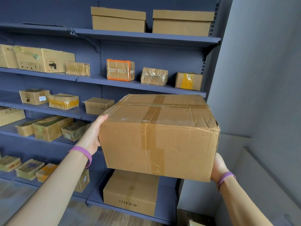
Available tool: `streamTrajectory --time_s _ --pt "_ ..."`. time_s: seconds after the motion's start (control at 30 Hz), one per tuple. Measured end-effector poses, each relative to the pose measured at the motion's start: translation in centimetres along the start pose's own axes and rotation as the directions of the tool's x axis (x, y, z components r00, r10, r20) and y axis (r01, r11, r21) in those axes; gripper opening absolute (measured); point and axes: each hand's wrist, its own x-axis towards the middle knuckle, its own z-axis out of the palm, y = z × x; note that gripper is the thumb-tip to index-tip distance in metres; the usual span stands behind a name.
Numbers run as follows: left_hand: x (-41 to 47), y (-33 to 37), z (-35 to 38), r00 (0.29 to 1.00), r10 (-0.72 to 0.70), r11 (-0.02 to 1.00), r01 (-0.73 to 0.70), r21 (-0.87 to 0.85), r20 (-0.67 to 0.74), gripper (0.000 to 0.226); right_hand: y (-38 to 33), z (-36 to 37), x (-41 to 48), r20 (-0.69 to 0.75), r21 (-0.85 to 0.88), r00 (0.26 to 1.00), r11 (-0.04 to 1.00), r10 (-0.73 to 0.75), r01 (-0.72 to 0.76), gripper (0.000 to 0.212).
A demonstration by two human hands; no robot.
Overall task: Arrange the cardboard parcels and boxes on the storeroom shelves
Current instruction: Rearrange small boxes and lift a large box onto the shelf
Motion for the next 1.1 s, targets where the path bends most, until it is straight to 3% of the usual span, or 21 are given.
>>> streamTrajectory --time_s 0.07,0.13,0.33,0.47,0.57,0.7,0.77,0.87,1.0,1.1 --pt "0.0 -0.6 -0.5 0.999 0.027 1.0 -0.027 0.007 0.04 0.048 -0.4 0.2 0.2 0.03 -0.044 0.999 0.999 0.014 -0.012 0.028" --pt "-0.2 -1.1 -0.7 0.996 0.047 0.999 -0.046 -0.015 0.071 0.042 -0.7 0.2 0.0 0.046 -0.187 0.996 0.979 -0.071 0.079 0.025" --pt "0.1 -2.8 -2.0 0.994 0.055 0.995 -0.046 -0.092 0.097 0.041 -1.4 0.0 -0.1 0.132 -0.485 0.929 0.795 -0.346 0.365 0.029" --pt "0.1 -3.9 -2.8 0.993 0.065 0.992 -0.054 -0.114 0.094 0.033 -2.5 -0.2 -0.3 0.224 -0.406 0.894 0.797 -0.388 0.447 0.036" --pt "-0.3 -4.6 -3.0 0.993 0.056 0.992 -0.043 -0.116 0.107 0.025 -3.3 -0.4 -0.2 0.149 -0.283 0.938 0.896 -0.312 0.342 0.03" --pt "-0.6 -5.4 -3.2 0.988 0.046 0.996 -0.035 -0.082 0.145 0.028 -4.0 -0.1 0.8 0.189 -0.355 0.951 0.886 -0.243 0.297 0.068" --pt "-0.7 -5.6 -3.2 0.986 0.032 0.998 -0.022 -0.061 0.164 0.029 -4.2 -0.1 1.2 0.188 -0.346 0.95 0.889 -0.249 0.302 0.076" --pt "-0.9 -5.8 -3.3 0.98 0.011 0.999 -0.001 -0.048 0.2 0.039 -4.3 -0.6 1.6 0.245 -0.281 0.942 0.913 -0.229 0.295 0.066" --pt "-1.2 -5.0 -3.3 0.97 0.011 1.0 -0.016 0.017 0.244 0.094 -3.3 -2.0 2.0 0.377 -0.196 0.901 0.932 -0.216 0.306 0.042" --pt "-1.0 -4.1 -2.5 0.971 -0.012 0.999 0.003 0.036 0.238 0.09 -3.2 -2.5 1.9 0.441 -0.193 0.869 0.922 -0.224 0.335 0.044"
